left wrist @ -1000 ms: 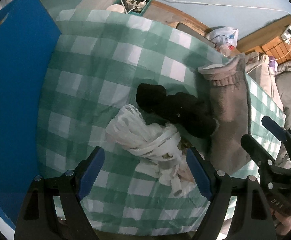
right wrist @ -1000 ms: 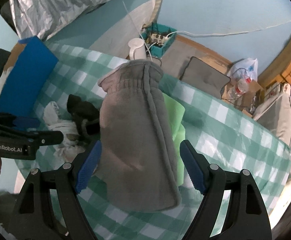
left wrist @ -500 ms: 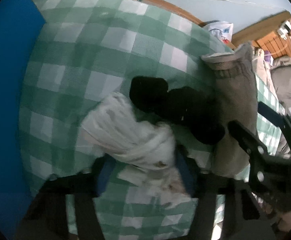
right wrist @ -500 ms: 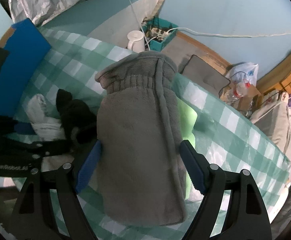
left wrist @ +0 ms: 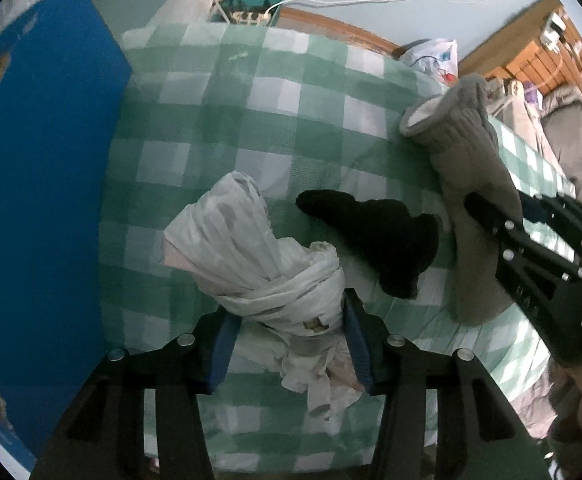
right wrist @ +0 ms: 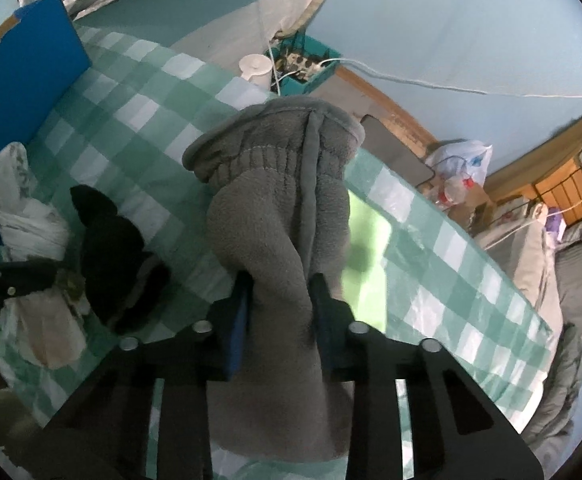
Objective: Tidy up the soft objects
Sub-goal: 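Grasp the white plastic bag bundle with the left tool while the right tool grasps the grey fleece sock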
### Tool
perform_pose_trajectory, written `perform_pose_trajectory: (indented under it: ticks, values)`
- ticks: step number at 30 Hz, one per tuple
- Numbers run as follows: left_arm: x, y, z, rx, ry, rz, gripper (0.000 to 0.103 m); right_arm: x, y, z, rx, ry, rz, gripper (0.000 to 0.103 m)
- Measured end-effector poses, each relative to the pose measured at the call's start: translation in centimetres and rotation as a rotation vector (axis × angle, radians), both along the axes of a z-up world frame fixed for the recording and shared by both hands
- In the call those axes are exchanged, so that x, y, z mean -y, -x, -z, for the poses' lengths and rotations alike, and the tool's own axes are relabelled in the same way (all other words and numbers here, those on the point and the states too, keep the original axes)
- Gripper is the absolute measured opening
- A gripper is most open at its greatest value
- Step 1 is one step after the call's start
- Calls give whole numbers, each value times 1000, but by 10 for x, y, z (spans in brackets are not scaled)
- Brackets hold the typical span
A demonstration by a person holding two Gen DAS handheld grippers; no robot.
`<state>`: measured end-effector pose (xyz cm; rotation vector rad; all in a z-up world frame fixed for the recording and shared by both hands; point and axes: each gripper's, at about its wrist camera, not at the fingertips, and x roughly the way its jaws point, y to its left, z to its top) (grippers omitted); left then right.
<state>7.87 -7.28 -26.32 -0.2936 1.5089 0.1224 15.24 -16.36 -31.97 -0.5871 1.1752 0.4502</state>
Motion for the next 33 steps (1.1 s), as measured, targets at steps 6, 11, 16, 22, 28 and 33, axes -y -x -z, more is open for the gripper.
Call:
perform_pose_trajectory:
  ticks: [6, 11, 16, 22, 28, 33]
  values:
    - [7, 5, -13, 24, -45, 60, 50, 3, 8, -14, -10, -50, 30, 21]
    - [7, 9, -24, 47, -50, 80, 50, 12, 16, -36, -26, -148, 64, 21]
    - [7, 18, -30, 60, -47, 106, 50, 21, 26, -53, -48, -210, 88, 21]
    - [4, 29, -32, 54, -52, 129, 50, 31, 38, -54, -77, -269, 118, 22]
    - [-5, 50, -35, 41, -58, 153, 50, 49, 52, -50, -100, -343, 178, 24]
    - [-7, 55, -30, 21, -57, 157, 51, 51, 71, -43, -70, -330, 174, 30]
